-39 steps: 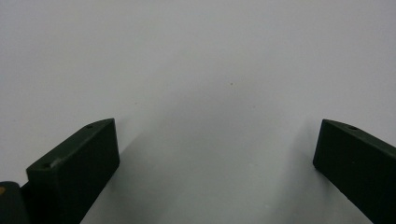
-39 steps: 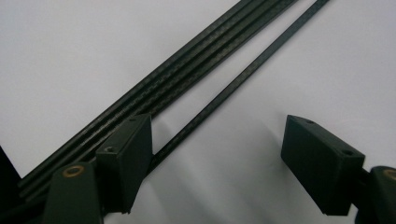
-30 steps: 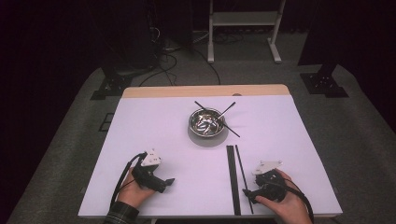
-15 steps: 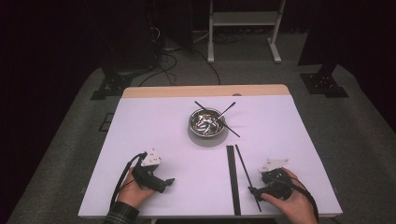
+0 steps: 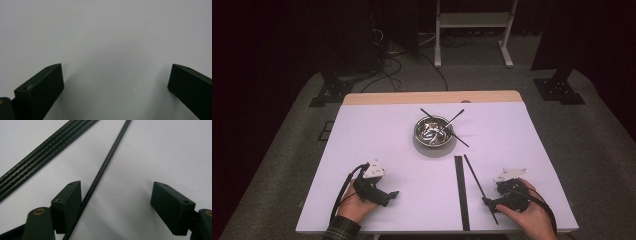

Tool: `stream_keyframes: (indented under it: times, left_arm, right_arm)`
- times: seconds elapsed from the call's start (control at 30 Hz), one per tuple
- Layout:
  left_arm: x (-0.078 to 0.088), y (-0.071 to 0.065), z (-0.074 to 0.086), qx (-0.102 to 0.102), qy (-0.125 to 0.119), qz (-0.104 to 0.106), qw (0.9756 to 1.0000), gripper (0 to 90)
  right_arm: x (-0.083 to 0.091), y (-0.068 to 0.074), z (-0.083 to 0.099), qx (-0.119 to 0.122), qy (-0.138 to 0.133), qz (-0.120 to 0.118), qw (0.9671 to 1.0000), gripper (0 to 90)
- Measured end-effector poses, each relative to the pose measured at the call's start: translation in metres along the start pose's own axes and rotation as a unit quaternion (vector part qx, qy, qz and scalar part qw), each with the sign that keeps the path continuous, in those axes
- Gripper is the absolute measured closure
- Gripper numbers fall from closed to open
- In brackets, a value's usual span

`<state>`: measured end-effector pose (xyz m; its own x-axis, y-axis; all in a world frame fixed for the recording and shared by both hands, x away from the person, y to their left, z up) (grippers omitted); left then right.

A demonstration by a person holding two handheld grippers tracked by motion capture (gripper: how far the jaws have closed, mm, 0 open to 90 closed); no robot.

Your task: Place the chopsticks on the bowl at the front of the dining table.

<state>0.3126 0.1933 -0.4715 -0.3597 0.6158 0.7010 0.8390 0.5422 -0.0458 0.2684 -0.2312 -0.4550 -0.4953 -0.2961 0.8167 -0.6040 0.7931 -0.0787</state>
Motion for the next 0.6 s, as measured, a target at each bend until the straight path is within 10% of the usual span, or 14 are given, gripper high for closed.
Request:
stream_keyframes:
  times: [0.6]
  left_arm:
    - [0.000, 0.000, 0.000, 0.000, 0.000, 0.000, 1.0000, 0.0]
  right_arm:
    - [0.002, -0.016, 0.004, -0.015, 0.002, 0.011, 0.9998, 23.2]
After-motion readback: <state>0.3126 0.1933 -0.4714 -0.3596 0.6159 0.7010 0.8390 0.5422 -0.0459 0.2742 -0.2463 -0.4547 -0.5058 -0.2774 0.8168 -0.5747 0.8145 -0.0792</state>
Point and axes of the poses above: each handheld gripper's, and its own axes: x roughly backward along the jaws, z roughly out of its underside, y roughly to its left, the point moved 1 cm from there along -x, roughly forward along the jaws, and after that the axes turned 5 degrees about z, right-handed, at the moved point
